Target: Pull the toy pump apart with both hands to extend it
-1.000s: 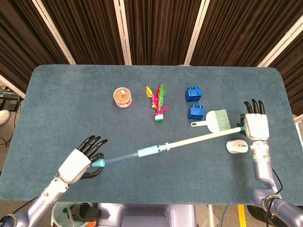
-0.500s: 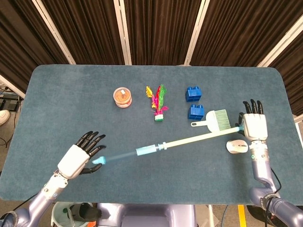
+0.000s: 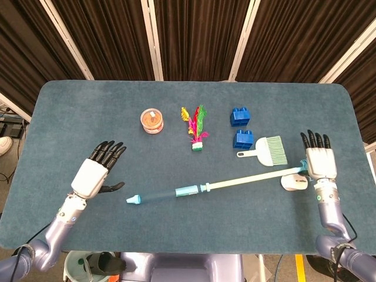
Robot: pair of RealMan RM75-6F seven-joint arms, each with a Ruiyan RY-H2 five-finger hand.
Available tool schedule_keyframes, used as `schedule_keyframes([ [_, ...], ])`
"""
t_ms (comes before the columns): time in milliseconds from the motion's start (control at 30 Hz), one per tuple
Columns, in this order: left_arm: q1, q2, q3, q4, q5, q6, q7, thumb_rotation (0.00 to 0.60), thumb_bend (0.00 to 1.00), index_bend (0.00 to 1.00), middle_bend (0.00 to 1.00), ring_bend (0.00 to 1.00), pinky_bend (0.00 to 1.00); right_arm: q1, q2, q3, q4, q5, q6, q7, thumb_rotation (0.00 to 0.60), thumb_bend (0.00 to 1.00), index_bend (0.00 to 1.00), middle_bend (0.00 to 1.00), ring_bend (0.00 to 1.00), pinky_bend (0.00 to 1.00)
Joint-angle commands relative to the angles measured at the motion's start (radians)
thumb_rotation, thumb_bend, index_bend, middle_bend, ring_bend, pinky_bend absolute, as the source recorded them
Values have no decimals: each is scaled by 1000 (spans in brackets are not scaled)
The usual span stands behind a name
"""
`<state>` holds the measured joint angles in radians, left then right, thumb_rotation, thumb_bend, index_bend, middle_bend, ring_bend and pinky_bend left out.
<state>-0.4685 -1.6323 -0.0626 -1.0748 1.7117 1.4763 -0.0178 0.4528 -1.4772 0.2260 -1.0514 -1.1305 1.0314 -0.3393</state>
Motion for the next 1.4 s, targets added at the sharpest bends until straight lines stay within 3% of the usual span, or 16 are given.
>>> schedule_keyframes([
  [33,12,33,9,-33,-19,-19,32,600,104,0,32,34,116,-46,80,-49,-147,62,-9,-133,600,0,0,0,0,0],
  [233,25,111,20,-141,-79,-96,48,600,96,0,27,32,115,-79,185,-141,-306,91,-79,-211,600,0,0,0,0,0],
  [400,40,151,31,-194,-73,-81,69,600,87,0,18,32,115,-102,261,-173,-455,50,-23,-234,600,0,0,0,0,0],
  [533,55,196,44,-256,-73,-76,96,600,71,0,14,32,115,-115,328,-169,-578,12,-3,-152,600,0,0,0,0,0],
  [767,92,301,74,-412,-123,-113,133,600,65,0,0,32,115,-138,386,-101,-688,-74,66,116,600,2,0,0,0,0],
  [867,129,314,68,-445,-143,-66,175,600,65,0,0,32,109,-180,338,-83,-619,-202,260,116,600,20,0,0,0,0],
  [1000,190,266,44,-394,-156,49,234,600,65,0,0,32,101,-233,240,-91,-505,-282,445,24,600,34,0,0,0,0],
  [1167,207,253,34,-360,-215,17,270,600,66,0,0,32,101,-284,232,-130,-509,-215,424,7,600,64,0,0,0,0],
  [1400,206,292,27,-411,-282,-61,297,600,65,0,0,32,101,-285,218,-105,-478,-245,460,71,600,65,0,0,0,0],
])
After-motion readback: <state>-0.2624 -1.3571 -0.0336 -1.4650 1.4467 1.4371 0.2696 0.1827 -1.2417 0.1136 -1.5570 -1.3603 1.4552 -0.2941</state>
